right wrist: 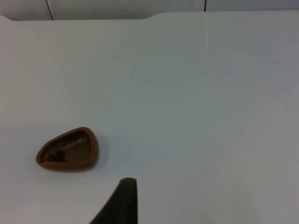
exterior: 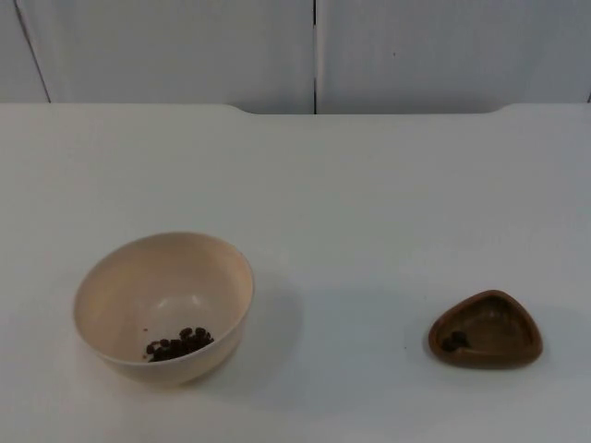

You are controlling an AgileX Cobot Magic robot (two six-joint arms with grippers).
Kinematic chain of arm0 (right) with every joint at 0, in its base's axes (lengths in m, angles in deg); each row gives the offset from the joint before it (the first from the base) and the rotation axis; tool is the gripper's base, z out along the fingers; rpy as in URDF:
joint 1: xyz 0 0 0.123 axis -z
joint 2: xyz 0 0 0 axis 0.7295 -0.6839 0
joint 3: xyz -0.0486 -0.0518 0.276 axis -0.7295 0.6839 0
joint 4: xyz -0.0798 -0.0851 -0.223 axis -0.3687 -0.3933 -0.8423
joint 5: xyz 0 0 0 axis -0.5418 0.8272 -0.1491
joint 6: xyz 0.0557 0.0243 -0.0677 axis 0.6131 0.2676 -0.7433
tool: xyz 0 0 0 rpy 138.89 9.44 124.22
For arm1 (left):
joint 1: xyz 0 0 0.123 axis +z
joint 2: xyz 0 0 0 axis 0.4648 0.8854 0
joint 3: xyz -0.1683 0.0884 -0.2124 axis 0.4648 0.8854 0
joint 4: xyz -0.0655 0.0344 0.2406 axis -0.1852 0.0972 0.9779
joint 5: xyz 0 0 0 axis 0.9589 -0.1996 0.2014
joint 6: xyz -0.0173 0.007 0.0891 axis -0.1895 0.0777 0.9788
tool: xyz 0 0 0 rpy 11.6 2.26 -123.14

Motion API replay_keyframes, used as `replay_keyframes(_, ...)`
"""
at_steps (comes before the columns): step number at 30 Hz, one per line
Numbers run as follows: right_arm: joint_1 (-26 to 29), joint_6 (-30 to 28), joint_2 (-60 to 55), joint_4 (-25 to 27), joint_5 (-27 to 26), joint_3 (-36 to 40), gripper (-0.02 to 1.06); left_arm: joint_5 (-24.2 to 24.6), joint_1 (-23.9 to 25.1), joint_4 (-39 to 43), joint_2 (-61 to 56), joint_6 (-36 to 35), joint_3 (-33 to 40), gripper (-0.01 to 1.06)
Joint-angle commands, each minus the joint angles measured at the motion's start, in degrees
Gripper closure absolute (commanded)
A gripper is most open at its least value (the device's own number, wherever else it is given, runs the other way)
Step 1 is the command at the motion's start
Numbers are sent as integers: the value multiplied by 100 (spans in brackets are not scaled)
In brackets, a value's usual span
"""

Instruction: Pick up the bowl with the left hand and pour the coffee beans from the cup into the bowl with the right hand.

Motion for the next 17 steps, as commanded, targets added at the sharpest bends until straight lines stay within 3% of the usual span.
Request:
replay_keyframes(1,39,-70,14,-9,-46,23,-1,-17,115,-4,-25,-13,24,0)
replay_keyframes(17,39,-70,14,-9,-46,23,-1,-17,1355,-4,-25,-13,24,0)
